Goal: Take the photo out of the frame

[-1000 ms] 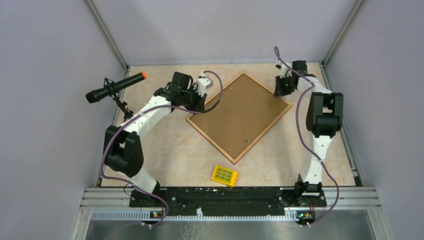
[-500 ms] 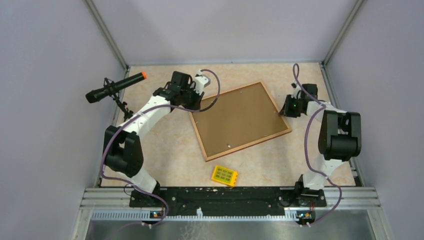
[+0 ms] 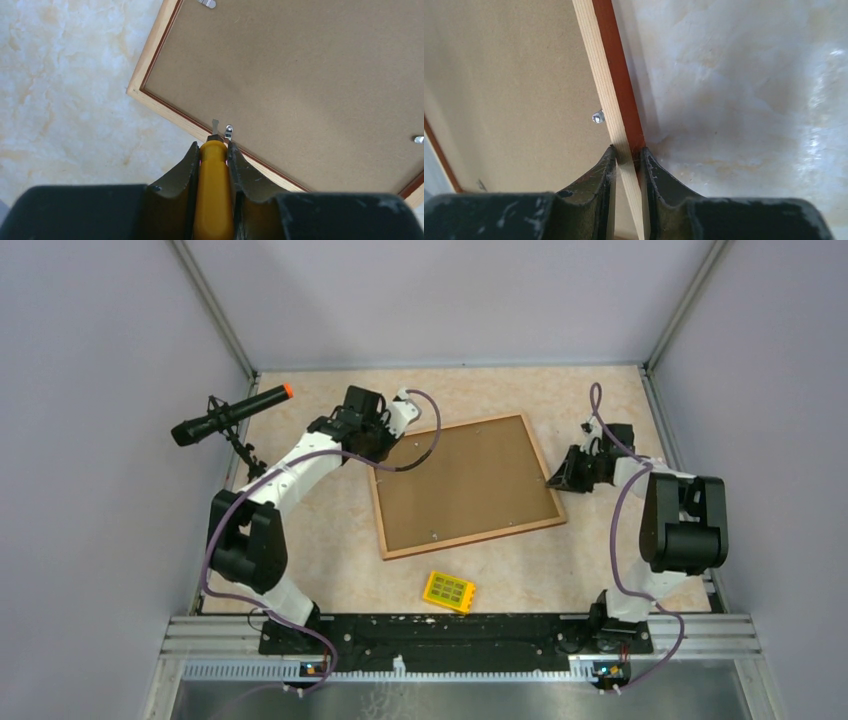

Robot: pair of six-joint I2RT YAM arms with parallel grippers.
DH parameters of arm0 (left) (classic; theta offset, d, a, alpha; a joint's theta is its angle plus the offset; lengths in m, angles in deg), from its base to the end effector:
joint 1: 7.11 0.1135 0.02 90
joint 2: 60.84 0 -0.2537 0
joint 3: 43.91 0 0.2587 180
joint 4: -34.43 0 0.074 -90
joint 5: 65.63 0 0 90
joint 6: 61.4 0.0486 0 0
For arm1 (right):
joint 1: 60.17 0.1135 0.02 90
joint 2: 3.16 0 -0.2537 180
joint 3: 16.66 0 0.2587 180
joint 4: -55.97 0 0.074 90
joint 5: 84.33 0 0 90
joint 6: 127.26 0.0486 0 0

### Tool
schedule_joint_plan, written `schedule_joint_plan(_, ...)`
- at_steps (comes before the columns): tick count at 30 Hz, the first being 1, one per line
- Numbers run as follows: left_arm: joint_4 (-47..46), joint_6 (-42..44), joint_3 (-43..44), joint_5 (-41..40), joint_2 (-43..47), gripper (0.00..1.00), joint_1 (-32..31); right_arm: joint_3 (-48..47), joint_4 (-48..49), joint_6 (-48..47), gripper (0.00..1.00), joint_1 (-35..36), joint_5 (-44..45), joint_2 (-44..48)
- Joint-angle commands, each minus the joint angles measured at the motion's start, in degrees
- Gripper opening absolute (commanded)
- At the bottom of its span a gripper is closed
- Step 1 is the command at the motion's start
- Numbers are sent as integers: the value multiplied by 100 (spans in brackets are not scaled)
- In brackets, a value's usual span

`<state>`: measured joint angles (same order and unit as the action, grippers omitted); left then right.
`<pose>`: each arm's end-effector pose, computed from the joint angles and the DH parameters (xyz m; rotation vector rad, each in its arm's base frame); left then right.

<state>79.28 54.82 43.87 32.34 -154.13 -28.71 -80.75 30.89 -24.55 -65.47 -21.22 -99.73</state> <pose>0.3415 -0.1425 0.2479 1.0458 2.2076 -0.1345 0.3308 -0.0086 0.1276 0.2226 2.5303 0.6521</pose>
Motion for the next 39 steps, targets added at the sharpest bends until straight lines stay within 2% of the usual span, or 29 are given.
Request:
schedule_joint_plan(1,11,337,-93,-438,-81,0,20,215,-181,228,0,47,-564,117)
schedule_joint_plan(27,-258,508,-449,-938,-448,0,17,173,-177,77,0,47,-861,-118)
schedule_joint_plan(39,360,320,-298,-126,-339,0,6,146,-196,69,0,47,-852,-180)
